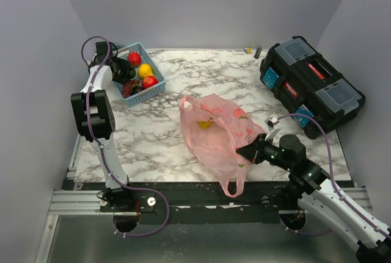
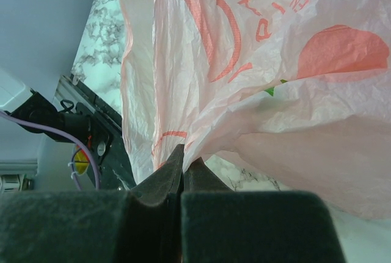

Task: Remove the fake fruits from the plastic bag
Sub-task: Place the fake fruit in the bin.

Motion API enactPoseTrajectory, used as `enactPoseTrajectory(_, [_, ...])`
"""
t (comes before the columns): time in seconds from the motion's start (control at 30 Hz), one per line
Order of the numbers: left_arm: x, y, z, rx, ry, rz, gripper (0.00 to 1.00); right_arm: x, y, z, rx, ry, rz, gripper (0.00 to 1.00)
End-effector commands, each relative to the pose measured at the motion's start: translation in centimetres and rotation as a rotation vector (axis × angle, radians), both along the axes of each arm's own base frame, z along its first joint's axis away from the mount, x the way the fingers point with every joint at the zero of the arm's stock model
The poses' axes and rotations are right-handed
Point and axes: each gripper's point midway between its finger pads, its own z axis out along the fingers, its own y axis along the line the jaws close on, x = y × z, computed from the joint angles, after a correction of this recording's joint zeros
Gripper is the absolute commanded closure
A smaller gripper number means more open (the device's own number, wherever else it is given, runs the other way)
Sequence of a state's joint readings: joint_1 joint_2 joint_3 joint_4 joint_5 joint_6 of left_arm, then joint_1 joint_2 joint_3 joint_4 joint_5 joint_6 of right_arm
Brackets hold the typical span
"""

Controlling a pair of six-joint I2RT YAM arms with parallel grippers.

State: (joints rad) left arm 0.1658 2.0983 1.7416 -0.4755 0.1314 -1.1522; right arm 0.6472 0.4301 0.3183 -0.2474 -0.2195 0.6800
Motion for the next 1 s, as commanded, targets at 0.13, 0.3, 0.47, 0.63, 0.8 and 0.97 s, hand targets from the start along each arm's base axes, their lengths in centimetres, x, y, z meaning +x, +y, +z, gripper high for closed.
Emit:
enactPoseTrajectory(0.13, [0.5, 1.0, -1.3, -0.085, 0.029, 0.008, 0.77, -0.1, 0.4, -0.1, 0.003, -0.014, 0.028, 0.99])
enactPoseTrajectory(0.3, [1.1, 1.3, -0.5, -0.063, -0.014, -0.016, 0.50, 0.1, 0.3, -0.3, -0.007, -0.003, 0.014, 0.99])
enactPoseTrajectory(0.47, [1.0, 1.7, 1.1, -0.005, -0.036, -0.058, 0.37, 0.2, 0.2, -0.4, -0.008, -0.002, 0.005, 0.99])
enactPoseTrajectory(0.63, [0.3, 1.2, 1.5, 0.005, -0.057, -0.095, 0.33, 0.2, 0.3, -0.5, -0.012, 0.006, 0.014, 0.99])
enactPoseTrajectory(0.8, [-0.6, 0.7, 3.0, 0.015, -0.093, -0.121, 0.31, 0.2, 0.4, -0.8, -0.023, 0.020, 0.019, 0.99])
enactPoseTrajectory(0.97, [-2.6, -2.5, 6.1, 0.005, -0.181, -0.186, 0.31, 0.3, 0.3, -0.7, -0.016, 0.013, 0.004, 0.99])
